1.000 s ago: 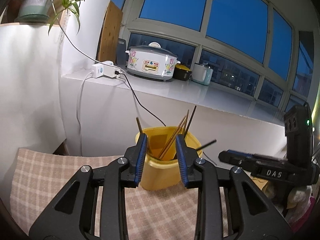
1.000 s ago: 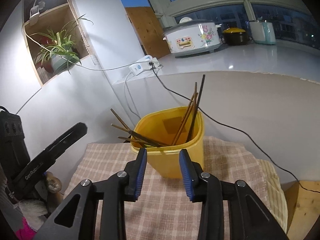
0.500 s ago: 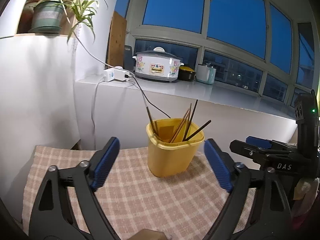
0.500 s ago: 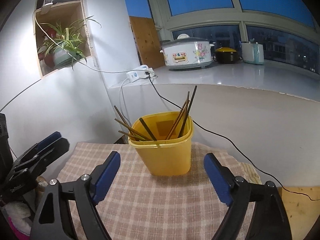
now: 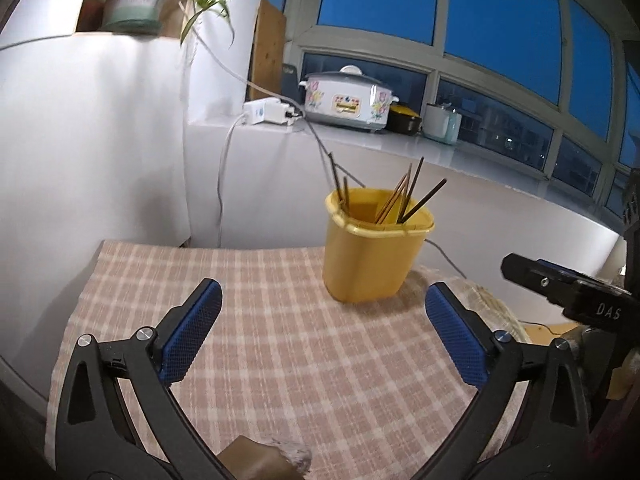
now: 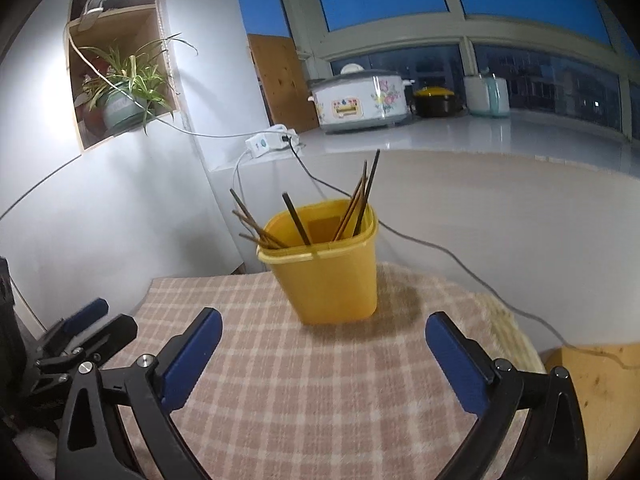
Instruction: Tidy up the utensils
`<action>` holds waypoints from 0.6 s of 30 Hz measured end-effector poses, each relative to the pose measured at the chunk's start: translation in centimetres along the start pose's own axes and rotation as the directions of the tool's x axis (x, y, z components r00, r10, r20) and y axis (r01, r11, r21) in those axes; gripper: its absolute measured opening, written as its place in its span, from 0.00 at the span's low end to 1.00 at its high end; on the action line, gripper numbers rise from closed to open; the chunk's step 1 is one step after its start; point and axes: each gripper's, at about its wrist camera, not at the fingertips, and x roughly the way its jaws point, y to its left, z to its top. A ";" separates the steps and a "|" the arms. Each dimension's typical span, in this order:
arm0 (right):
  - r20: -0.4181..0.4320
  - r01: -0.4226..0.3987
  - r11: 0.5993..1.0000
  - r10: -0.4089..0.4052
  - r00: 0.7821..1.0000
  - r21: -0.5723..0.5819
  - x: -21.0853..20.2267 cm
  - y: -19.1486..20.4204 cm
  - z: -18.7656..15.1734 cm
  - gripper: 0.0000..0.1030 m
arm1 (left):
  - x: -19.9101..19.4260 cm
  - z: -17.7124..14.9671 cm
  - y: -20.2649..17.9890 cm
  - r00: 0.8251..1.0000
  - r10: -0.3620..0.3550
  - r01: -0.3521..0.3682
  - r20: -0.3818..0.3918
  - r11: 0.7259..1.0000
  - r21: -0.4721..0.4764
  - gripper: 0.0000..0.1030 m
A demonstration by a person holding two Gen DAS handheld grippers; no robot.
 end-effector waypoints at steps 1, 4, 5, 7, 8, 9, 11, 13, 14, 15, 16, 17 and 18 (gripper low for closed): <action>0.003 0.011 1.000 -0.011 1.000 -0.001 0.0 0.0 -0.1 1.00 | 0.0 -0.1 0.0 1.000 0.003 -0.003 -0.006 1.000 0.004 1.00; 0.004 0.023 1.000 -0.023 1.000 0.001 0.1 0.1 -0.3 1.00 | -0.1 -0.5 0.2 1.000 0.017 -0.017 -0.008 1.000 -0.001 1.00; 0.000 0.022 1.000 -0.022 1.000 0.005 0.2 0.0 -0.3 1.00 | -0.1 -0.5 0.2 1.000 0.014 -0.015 -0.010 1.000 -0.006 1.00; -0.002 0.023 1.000 -0.023 1.000 0.007 0.3 0.0 -0.4 1.00 | -0.1 -0.5 0.3 1.000 0.012 -0.012 -0.014 1.000 -0.011 1.00; -0.002 0.025 1.000 -0.025 1.000 0.005 0.3 0.1 -0.4 1.00 | -0.1 -0.4 0.3 1.000 0.015 -0.015 -0.012 1.000 -0.012 1.00; 0.000 0.026 1.000 -0.026 1.000 0.002 0.2 0.2 -0.4 1.00 | -0.1 -0.4 0.3 1.000 0.017 -0.017 -0.007 1.000 -0.011 1.00; 0.009 0.030 1.000 -0.030 1.000 -0.008 0.1 0.4 -0.3 1.00 | -0.2 -0.4 0.2 1.000 0.021 -0.021 -0.003 1.000 -0.009 1.00; 0.017 0.037 0.999 -0.037 0.999 -0.019 0.0 0.6 -0.3 1.00 | -0.3 -0.4 0.2 1.000 0.023 -0.023 0.000 1.000 -0.007 1.00; 0.019 0.038 0.999 -0.038 0.999 -0.019 -0.1 0.7 -0.3 1.00 | -0.3 -0.3 0.1 1.000 0.023 -0.023 0.001 1.000 -0.006 1.00; 0.019 0.036 0.999 -0.036 0.999 -0.016 -0.1 0.6 -0.3 1.00 | -0.4 -0.4 0.1 1.000 0.024 -0.024 0.003 1.000 -0.006 1.00; 0.019 0.033 0.999 -0.033 0.999 -0.011 -0.1 0.5 -0.2 1.00 | -0.4 -0.3 0.1 1.000 0.024 -0.024 0.003 1.000 -0.007 1.00; 0.018 0.031 0.999 -0.031 0.999 -0.005 -0.1 0.5 -0.2 1.00 | -0.4 -0.3 0.0 1.000 0.024 -0.024 0.003 1.000 -0.007 1.00; 0.017 0.031 0.999 -0.031 0.999 -0.005 -0.1 0.5 -0.2 1.00 | -0.4 -0.4 0.0 1.000 0.023 -0.023 0.002 1.000 -0.006 1.00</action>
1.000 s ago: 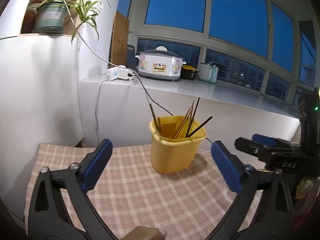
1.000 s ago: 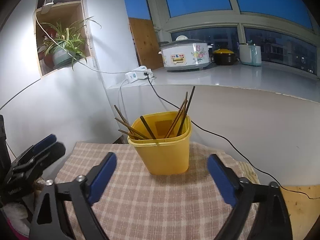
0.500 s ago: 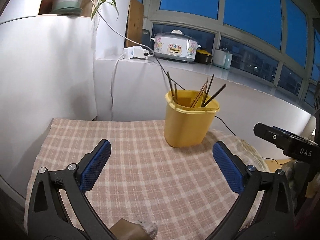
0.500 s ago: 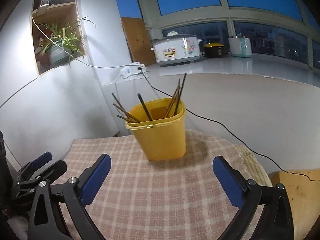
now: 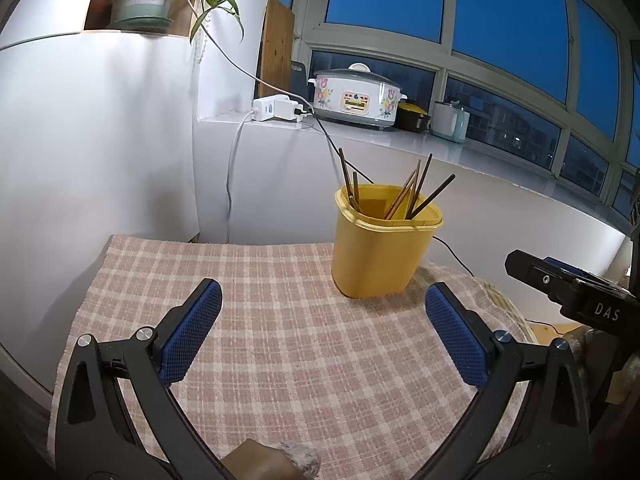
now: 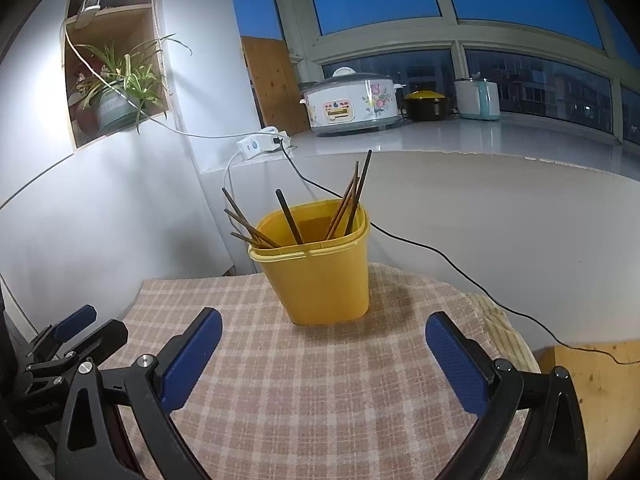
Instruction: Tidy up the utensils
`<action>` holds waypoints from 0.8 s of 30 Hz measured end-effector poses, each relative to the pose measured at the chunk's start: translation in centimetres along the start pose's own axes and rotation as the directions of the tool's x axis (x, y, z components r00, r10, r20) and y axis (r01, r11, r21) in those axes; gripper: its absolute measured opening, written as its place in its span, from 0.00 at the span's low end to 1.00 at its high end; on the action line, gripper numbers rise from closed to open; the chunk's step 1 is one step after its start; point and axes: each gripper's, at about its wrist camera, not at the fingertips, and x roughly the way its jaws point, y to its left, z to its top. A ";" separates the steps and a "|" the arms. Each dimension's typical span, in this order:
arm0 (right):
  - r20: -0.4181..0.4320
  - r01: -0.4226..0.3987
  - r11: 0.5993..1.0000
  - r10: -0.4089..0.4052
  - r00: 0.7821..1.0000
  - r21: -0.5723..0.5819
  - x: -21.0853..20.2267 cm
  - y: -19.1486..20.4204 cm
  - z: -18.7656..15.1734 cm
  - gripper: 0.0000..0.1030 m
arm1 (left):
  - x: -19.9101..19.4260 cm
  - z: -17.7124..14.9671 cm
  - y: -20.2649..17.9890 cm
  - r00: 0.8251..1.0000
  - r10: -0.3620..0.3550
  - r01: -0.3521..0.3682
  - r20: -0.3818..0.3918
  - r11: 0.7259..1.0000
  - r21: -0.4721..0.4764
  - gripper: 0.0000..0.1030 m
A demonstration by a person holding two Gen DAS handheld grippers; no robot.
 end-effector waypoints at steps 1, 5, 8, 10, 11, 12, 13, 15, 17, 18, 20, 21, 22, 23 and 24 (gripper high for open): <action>0.000 0.002 1.000 -0.002 1.000 -0.001 0.0 0.0 0.0 1.00 | 0.0 0.0 0.0 1.000 0.000 0.000 0.000 1.000 0.001 1.00; 0.001 0.002 1.000 -0.002 1.000 0.000 -0.1 0.0 -0.1 1.00 | 0.0 0.1 -0.1 1.000 -0.001 0.001 -0.001 1.000 0.001 1.00; 0.005 0.001 1.000 -0.001 1.000 0.005 -0.2 0.0 -0.1 1.00 | 0.0 0.1 -0.4 1.000 -0.003 0.003 -0.004 1.000 0.006 1.00; 0.003 -0.001 1.000 0.001 1.000 0.008 -0.3 -0.1 -0.1 1.00 | -0.1 0.0 -0.5 1.000 -0.004 0.004 -0.004 1.000 0.006 1.00; 0.003 -0.002 1.000 0.002 1.000 0.011 -0.3 -0.1 -0.1 1.00 | -0.1 0.0 -0.5 1.000 -0.003 0.003 -0.003 1.000 0.007 1.00; 0.003 -0.003 1.000 0.003 1.000 0.012 -0.3 -0.1 -0.1 1.00 | -0.1 0.0 -0.5 1.000 -0.001 0.001 0.000 1.000 0.005 1.00; 0.003 -0.004 1.000 0.004 1.000 0.012 -0.3 -0.2 -0.1 1.00 | -0.1 0.0 -0.5 1.000 0.000 0.000 0.001 1.000 0.001 1.00; 0.002 -0.005 1.000 0.005 1.000 0.017 -0.4 -0.2 -0.1 1.00 | -0.2 0.1 -0.6 1.000 -0.001 0.001 0.001 1.000 -0.003 1.00; 0.002 -0.010 1.000 0.010 1.000 0.024 -0.4 -0.3 -0.2 1.00 | -0.1 0.1 -0.5 1.000 0.001 -0.001 0.002 1.000 0.000 1.00; 0.002 -0.012 1.000 0.012 1.000 0.027 -0.4 -0.3 -0.2 1.00 | -0.2 0.1 -0.6 1.000 0.003 -0.003 0.003 1.000 0.001 1.00; 0.002 -0.011 1.000 0.011 1.000 0.027 -0.5 -0.2 -0.2 1.00 | -0.2 0.1 -0.6 1.000 0.003 -0.003 0.002 1.000 0.002 1.00; 0.002 -0.012 1.000 0.012 1.000 0.027 -0.4 -0.3 -0.2 1.00 | -0.2 0.1 -0.6 1.000 0.002 -0.002 0.001 1.000 0.000 1.00; 0.001 -0.012 1.000 0.012 1.000 0.026 -0.5 -0.3 -0.2 1.00 | -0.2 0.1 -0.6 1.000 0.003 -0.003 0.002 1.000 0.000 1.00; 0.001 -0.012 1.000 0.012 1.000 0.026 -0.5 -0.3 -0.2 1.00 | -0.2 0.1 -0.5 1.000 0.004 -0.004 0.003 1.000 0.000 1.00; 0.000 -0.012 1.000 0.012 1.000 0.027 -0.5 -0.3 -0.2 1.00 | -0.3 0.1 -0.6 1.000 0.003 -0.003 0.002 1.000 0.001 1.00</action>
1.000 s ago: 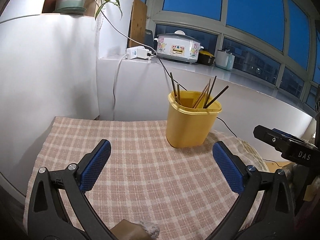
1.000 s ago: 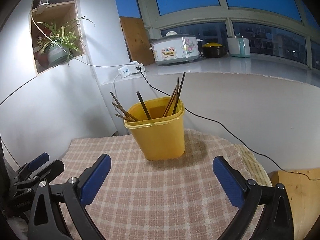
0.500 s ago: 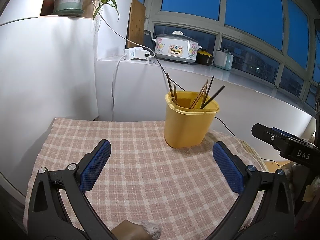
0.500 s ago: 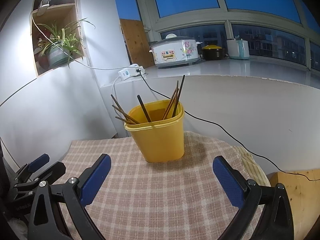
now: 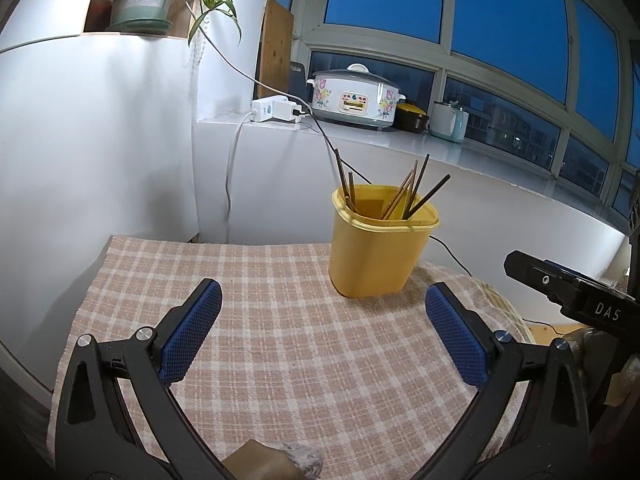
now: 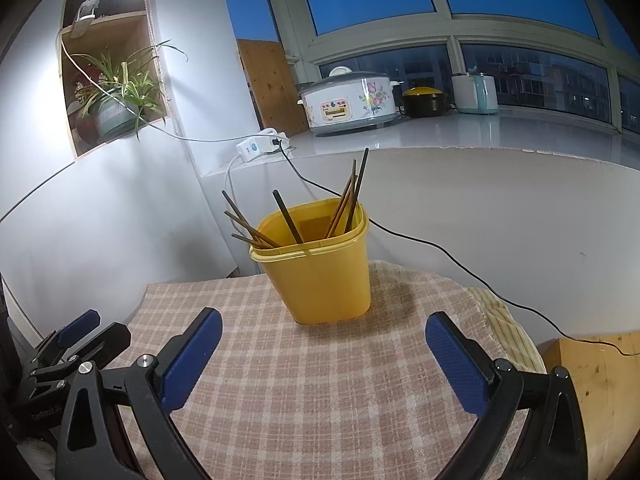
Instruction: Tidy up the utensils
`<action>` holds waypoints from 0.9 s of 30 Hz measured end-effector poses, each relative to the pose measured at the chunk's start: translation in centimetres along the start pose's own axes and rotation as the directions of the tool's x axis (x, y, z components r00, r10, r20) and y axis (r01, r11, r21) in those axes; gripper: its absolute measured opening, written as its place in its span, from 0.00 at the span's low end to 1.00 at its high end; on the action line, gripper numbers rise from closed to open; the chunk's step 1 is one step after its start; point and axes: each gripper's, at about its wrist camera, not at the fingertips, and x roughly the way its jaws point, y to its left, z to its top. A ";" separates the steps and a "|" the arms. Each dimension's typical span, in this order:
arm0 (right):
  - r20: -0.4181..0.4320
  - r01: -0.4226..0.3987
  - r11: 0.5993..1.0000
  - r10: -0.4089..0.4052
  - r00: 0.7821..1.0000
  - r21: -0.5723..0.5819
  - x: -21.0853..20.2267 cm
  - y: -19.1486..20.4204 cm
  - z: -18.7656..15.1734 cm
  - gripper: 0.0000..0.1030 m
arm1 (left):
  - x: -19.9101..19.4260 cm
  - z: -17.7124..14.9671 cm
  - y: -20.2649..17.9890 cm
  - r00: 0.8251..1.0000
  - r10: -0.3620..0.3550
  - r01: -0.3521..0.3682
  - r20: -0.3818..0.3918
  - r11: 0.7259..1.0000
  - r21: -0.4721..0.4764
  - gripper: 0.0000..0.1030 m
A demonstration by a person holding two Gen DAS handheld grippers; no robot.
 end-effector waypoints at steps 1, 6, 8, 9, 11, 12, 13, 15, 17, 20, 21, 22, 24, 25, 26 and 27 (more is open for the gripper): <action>-0.001 0.000 1.000 0.000 1.000 0.000 0.0 0.0 0.0 1.00 | 0.0 0.0 0.0 1.000 -0.002 0.002 -0.001 1.000 0.000 1.00; 0.002 0.001 1.000 -0.001 1.000 -0.001 -0.1 -0.2 0.0 1.00 | -0.1 0.1 0.1 1.000 -0.004 0.004 0.001 1.000 -0.002 1.00; 0.001 -0.001 1.000 0.001 1.000 -0.002 -0.1 -0.2 0.0 1.00 | -0.2 0.1 0.1 1.000 -0.004 0.004 0.003 1.000 -0.003 1.00; 0.001 -0.001 1.000 0.001 1.000 -0.001 -0.1 -0.1 0.0 1.00 | -0.2 0.2 0.0 1.000 -0.004 0.004 0.003 1.000 -0.004 1.00; 0.000 -0.002 1.000 0.002 1.000 0.001 -0.1 -0.1 0.0 1.00 | -0.2 0.2 0.0 1.000 -0.004 0.004 0.001 1.000 -0.003 1.00; -0.002 -0.004 1.000 0.004 1.000 0.000 -0.1 -0.1 0.0 1.00 | -0.3 0.2 0.0 1.000 -0.002 0.002 0.002 1.000 -0.002 1.00; -0.002 -0.005 1.000 0.005 1.000 0.000 -0.1 -0.2 0.0 1.00 | -0.3 0.2 0.0 1.000 -0.002 0.002 0.004 1.000 -0.002 1.00; -0.003 -0.007 1.000 0.007 1.000 0.000 -0.1 -0.2 0.0 1.00 | -0.3 0.2 0.1 1.000 -0.004 0.004 0.004 1.000 -0.004 1.00; -0.002 -0.007 1.000 0.007 1.000 -0.003 -0.1 -0.1 0.0 1.00 | -0.2 0.2 0.1 1.000 -0.003 0.003 0.004 1.000 -0.006 1.00; -0.001 -0.009 1.000 0.009 1.000 -0.002 -0.1 -0.2 0.0 1.00 | -0.3 0.3 0.0 1.000 -0.004 0.004 0.003 1.000 -0.008 1.00; -0.002 -0.008 1.000 0.008 1.000 -0.002 -0.1 -0.2 -0.1 1.00 | -0.3 0.3 0.0 1.000 -0.003 0.003 0.002 1.000 -0.006 1.00; -0.003 -0.008 1.000 0.008 1.000 -0.002 -0.1 -0.2 -0.1 1.00 | -0.3 0.3 0.0 1.000 -0.001 0.001 0.000 1.000 -0.005 1.00; -0.006 -0.008 1.000 0.008 1.000 -0.002 0.0 -0.2 0.0 1.00 | -0.4 0.3 0.0 1.000 -0.002 0.002 0.001 1.000 -0.008 1.00; -0.007 -0.008 1.000 0.008 1.000 -0.001 0.0 -0.3 -0.1 1.00 | -0.4 0.4 0.0 1.000 -0.003 0.003 0.001 1.000 -0.007 1.00; -0.008 -0.009 1.000 0.009 1.000 0.000 0.0 -0.3 -0.1 1.00 | -0.3 0.4 0.0 1.000 -0.001 0.001 0.000 1.000 -0.004 1.00; -0.008 -0.009 1.000 0.009 1.000 0.001 0.0 -0.3 0.0 1.00 | -0.3 0.3 0.0 1.000 0.001 -0.001 0.001 1.000 -0.005 1.00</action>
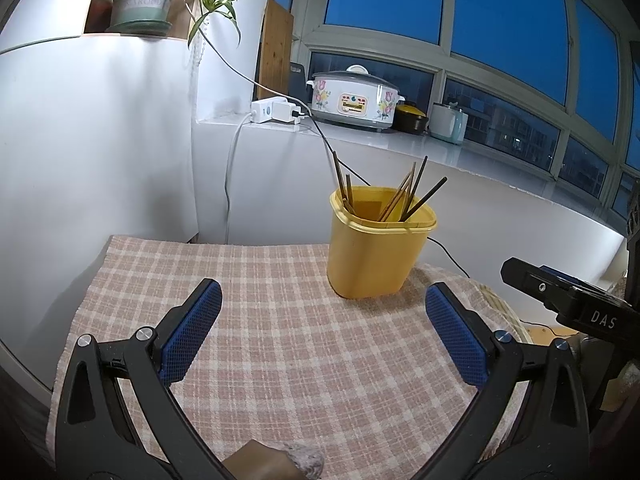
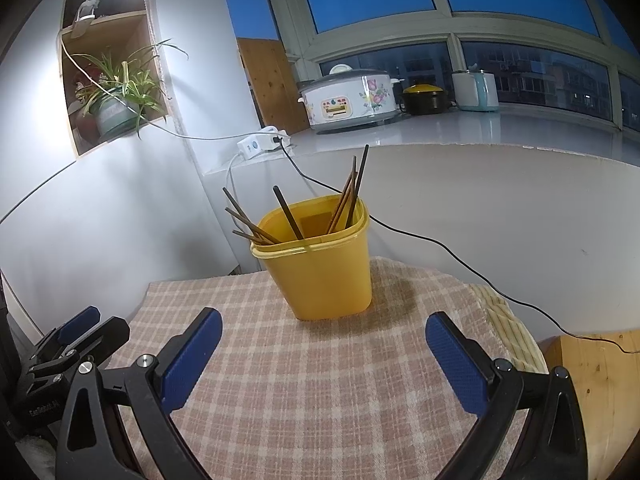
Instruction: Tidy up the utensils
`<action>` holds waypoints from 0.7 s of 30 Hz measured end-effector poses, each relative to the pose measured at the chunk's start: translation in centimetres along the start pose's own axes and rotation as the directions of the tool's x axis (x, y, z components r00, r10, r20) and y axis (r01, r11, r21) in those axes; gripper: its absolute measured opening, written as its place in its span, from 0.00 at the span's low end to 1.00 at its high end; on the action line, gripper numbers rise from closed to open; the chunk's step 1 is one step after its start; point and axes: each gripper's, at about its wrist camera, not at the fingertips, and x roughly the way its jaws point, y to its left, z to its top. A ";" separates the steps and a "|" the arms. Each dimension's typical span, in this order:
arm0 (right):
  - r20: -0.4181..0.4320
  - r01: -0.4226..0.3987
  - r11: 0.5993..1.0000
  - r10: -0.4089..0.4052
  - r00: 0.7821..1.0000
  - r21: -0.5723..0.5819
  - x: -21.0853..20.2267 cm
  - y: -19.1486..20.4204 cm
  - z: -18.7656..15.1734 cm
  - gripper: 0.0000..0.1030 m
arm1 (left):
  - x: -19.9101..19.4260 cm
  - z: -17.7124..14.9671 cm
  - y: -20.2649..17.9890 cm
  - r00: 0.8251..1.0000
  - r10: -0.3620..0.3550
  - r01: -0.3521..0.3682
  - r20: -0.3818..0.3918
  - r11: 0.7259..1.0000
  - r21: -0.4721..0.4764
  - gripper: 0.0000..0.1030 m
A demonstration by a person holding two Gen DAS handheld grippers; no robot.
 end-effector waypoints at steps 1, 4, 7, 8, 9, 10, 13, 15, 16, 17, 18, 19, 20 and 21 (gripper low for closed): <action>0.000 0.000 1.000 0.000 1.000 0.000 0.0 0.0 0.0 1.00 | 0.0 0.0 0.0 1.000 0.002 -0.002 0.000 1.000 0.001 1.00; 0.000 0.000 1.000 0.000 1.000 -0.001 0.0 0.0 0.0 1.00 | 0.0 0.0 0.0 1.000 0.002 -0.002 -0.003 1.000 -0.001 1.00; -0.001 0.003 1.000 -0.003 1.000 -0.001 0.0 0.0 0.0 1.00 | -0.1 0.1 0.0 1.000 0.003 -0.003 -0.002 1.000 -0.003 1.00; -0.001 0.004 1.000 -0.004 1.000 0.000 0.0 -0.1 0.0 1.00 | 0.0 0.1 0.0 1.000 0.002 -0.002 -0.001 1.000 -0.002 1.00; -0.002 0.004 1.000 -0.004 1.000 0.000 0.0 -0.1 0.0 1.00 | 0.0 0.1 0.0 1.000 0.003 -0.003 0.000 1.000 -0.002 1.00; -0.003 0.004 1.000 -0.004 1.000 0.002 0.1 -0.1 -0.1 1.00 | 0.0 0.1 0.1 1.000 0.003 -0.003 -0.001 1.000 -0.001 1.00; -0.006 0.004 1.000 -0.004 1.000 0.008 0.1 -0.1 -0.1 1.00 | 0.0 0.1 0.1 1.000 0.003 -0.003 -0.002 1.000 -0.002 1.00; -0.009 0.003 1.000 -0.003 1.000 0.008 0.2 0.0 -0.2 1.00 | 0.0 0.1 0.1 1.000 0.004 -0.004 0.000 1.000 -0.004 1.00; -0.011 0.002 1.000 -0.002 1.000 0.008 0.3 0.0 -0.2 1.00 | 0.1 0.2 0.1 1.000 0.004 -0.004 0.000 1.000 -0.005 1.00; -0.012 0.002 1.000 -0.002 1.000 0.007 0.3 0.1 -0.2 1.00 | 0.1 0.2 0.1 1.000 0.004 -0.004 -0.001 1.000 -0.004 1.00; -0.013 0.003 1.000 -0.002 1.000 0.006 0.4 0.1 -0.3 1.00 | 0.1 0.2 0.1 1.000 0.007 -0.007 -0.003 1.000 -0.001 1.00; -0.014 0.003 1.000 -0.003 1.000 0.007 0.4 0.1 -0.3 1.00 | 0.1 0.2 0.1 1.000 0.008 -0.008 -0.003 1.000 0.000 1.00; -0.017 0.003 1.000 -0.003 1.000 0.007 0.5 0.1 -0.3 1.00 | 0.1 0.2 0.2 1.000 0.009 -0.009 -0.004 1.000 -0.001 1.00; -0.018 0.002 1.000 -0.002 1.000 0.009 0.5 0.1 -0.4 1.00 | 0.1 0.2 0.2 1.000 0.007 -0.007 -0.005 1.000 -0.001 1.00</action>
